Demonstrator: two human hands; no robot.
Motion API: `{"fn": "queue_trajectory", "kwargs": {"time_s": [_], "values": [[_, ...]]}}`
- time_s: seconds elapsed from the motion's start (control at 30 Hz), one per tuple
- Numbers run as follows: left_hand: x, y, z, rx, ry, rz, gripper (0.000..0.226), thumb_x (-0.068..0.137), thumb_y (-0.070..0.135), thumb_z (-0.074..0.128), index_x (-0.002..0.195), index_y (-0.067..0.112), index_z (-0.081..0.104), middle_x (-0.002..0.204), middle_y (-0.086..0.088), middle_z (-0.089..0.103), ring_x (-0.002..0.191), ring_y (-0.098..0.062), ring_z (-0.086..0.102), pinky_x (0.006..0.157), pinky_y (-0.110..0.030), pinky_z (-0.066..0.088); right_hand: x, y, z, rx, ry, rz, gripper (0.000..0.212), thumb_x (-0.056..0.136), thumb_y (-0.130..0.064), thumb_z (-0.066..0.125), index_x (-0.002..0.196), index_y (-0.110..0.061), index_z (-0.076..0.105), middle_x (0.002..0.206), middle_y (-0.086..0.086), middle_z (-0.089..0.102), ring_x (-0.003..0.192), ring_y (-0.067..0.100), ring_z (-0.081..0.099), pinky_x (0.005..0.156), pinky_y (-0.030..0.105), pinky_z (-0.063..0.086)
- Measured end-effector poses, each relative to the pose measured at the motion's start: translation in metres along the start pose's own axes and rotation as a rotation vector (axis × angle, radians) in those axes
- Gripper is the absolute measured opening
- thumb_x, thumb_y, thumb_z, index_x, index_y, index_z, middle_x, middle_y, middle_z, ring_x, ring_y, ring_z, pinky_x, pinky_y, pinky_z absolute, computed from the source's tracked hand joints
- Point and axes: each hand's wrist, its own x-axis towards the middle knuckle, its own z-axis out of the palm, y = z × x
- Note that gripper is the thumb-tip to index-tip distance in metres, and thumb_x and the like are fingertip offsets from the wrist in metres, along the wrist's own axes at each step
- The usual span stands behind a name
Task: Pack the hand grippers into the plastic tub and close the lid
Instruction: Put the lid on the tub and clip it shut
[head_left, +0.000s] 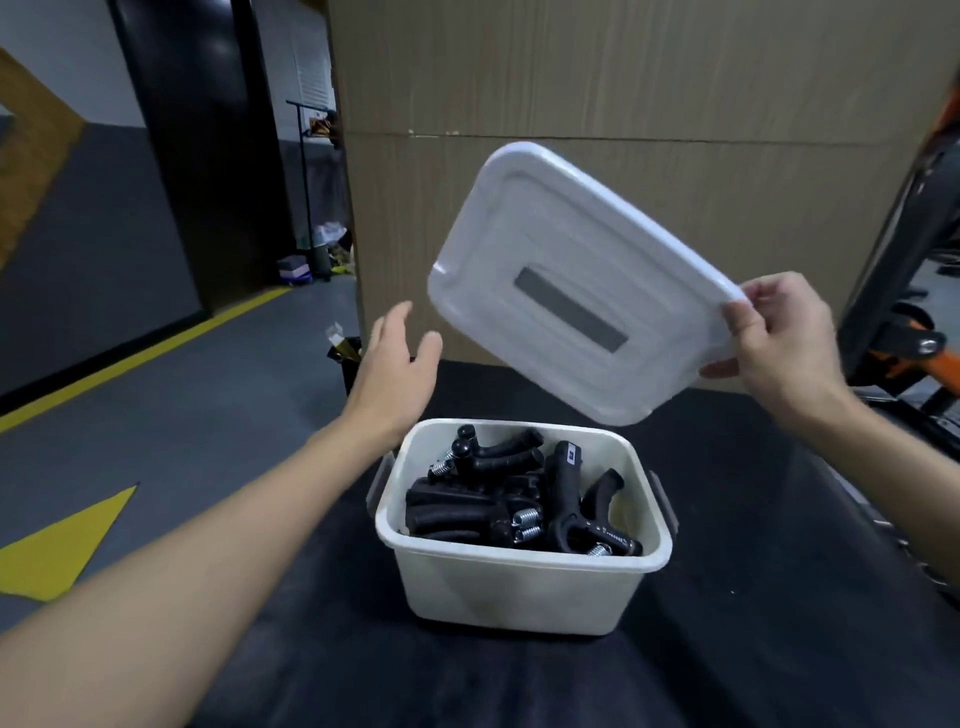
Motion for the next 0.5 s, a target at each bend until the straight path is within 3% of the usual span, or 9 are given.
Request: {"fn": "queue_trajectory", "kwargs": {"time_s": [0.07,0.17,0.23,0.3,0.37,0.43,0.5], "values": [[0.007,0.01,-0.012,-0.082,0.048,0.022,0.061,0.096,0.043,0.045,0.151,0.018,0.031,0.151,-0.001,0.038,0.134,-0.018,0.041,0.112,-0.04,0.034,-0.005,-0.01,0.007,0.037,-0.043,0.023,0.006,0.101,-0.018,0.052,0.102,-0.012,0.051,0.098,0.007,0.058,0.076,0.02,0.062,0.045,0.032,0.058],[0.009,0.012,-0.027,-0.099,0.065,-0.023,0.051,0.097,0.043,0.05,0.138,0.014,0.048,0.126,0.0,0.054,0.111,-0.016,0.053,0.089,-0.032,0.041,-0.004,-0.014,0.014,0.041,-0.04,0.064,0.01,0.101,-0.023,0.052,0.098,-0.017,0.059,0.087,0.001,0.06,0.065,0.016,0.057,0.041,0.029,0.052],[0.005,0.007,-0.035,-0.108,-0.007,-0.049,0.033,0.099,0.037,0.051,0.105,0.007,0.064,0.091,-0.005,0.057,0.083,-0.022,0.056,0.066,-0.03,0.039,0.0,-0.013,0.018,0.1,-0.02,0.14,0.014,0.099,-0.028,0.055,0.093,-0.019,0.064,0.085,-0.002,0.062,0.065,0.014,0.056,0.045,0.026,0.048],[-0.003,0.0,-0.038,-0.129,-0.073,-0.11,0.042,0.101,0.034,0.048,0.072,0.003,0.053,0.065,-0.011,0.047,0.055,-0.023,0.047,0.048,-0.026,0.034,0.003,-0.004,0.025,0.138,-0.011,0.246,0.017,0.094,-0.032,0.063,0.098,-0.016,0.067,0.093,0.0,0.066,0.073,0.015,0.058,0.054,0.029,0.048],[-0.013,-0.011,-0.033,-0.227,-0.074,-0.318,0.04,0.1,0.03,0.044,0.068,0.007,0.048,0.059,-0.011,0.046,0.043,-0.021,0.042,0.039,-0.024,0.033,0.0,0.012,0.033,0.101,-0.063,0.373,0.032,0.088,-0.033,0.071,0.105,-0.006,0.068,0.094,0.006,0.067,0.066,0.014,0.055,0.053,0.027,0.042],[-0.025,-0.024,-0.023,-0.31,-0.081,-0.487,0.033,0.098,0.026,0.039,0.074,0.006,0.049,0.06,-0.01,0.047,0.04,-0.021,0.042,0.04,-0.025,0.033,-0.014,0.032,0.04,0.027,-0.21,0.5,0.044,0.083,-0.028,0.077,0.113,0.002,0.066,0.094,0.009,0.067,0.063,0.015,0.054,0.054,0.026,0.044],[-0.04,-0.035,-0.012,-0.276,-0.145,-0.587,0.028,0.099,0.024,0.034,0.082,0.005,0.047,0.062,-0.011,0.047,0.038,-0.021,0.042,0.039,-0.025,0.033,-0.037,0.046,0.044,-0.026,-0.33,0.573,0.058,0.082,-0.019,0.078,0.127,0.009,0.056,0.108,0.01,0.063,0.084,0.019,0.057,0.072,0.029,0.044]]}}
